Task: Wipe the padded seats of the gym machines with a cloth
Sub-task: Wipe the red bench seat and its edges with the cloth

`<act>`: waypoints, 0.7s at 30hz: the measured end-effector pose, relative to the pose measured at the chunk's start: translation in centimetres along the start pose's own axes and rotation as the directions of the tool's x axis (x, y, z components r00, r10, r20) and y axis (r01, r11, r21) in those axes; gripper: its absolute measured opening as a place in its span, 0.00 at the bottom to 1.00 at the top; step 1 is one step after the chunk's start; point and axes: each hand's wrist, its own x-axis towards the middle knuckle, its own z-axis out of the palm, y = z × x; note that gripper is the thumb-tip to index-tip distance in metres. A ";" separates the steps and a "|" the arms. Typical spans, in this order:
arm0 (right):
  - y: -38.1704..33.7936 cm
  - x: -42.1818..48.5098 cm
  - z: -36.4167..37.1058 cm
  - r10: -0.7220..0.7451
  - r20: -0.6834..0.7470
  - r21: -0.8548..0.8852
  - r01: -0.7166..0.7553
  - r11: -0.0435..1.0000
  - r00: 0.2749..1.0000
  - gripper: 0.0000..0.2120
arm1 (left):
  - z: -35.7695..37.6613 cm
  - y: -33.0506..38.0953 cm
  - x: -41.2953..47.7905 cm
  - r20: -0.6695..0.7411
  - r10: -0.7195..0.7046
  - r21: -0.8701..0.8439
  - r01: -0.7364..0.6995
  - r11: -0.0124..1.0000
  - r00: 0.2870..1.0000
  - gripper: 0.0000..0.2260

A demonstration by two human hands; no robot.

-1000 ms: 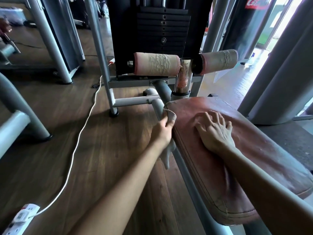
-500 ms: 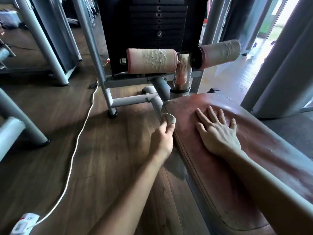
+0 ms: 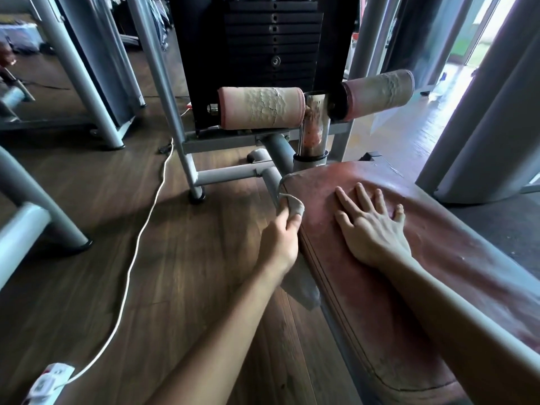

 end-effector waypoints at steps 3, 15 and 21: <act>0.1 0.1 0.1 -0.005 -0.005 0.008 0.005 1.000 1.000 0.27 | -0.6 1.5 4.5 -0.002 -0.057 0.058 0.057 0.997 0.998 0.24; -0.1 0.1 0.0 0.005 -0.003 0.016 -0.005 1.000 1.000 0.26 | 0.7 1.7 -3.1 -0.094 0.093 0.091 -0.084 0.992 0.991 0.22; 0.1 0.3 0.1 0.004 -0.013 0.004 -0.004 1.000 1.000 0.26 | 0.4 2.3 -4.5 -0.041 0.096 0.172 -0.087 0.981 0.995 0.23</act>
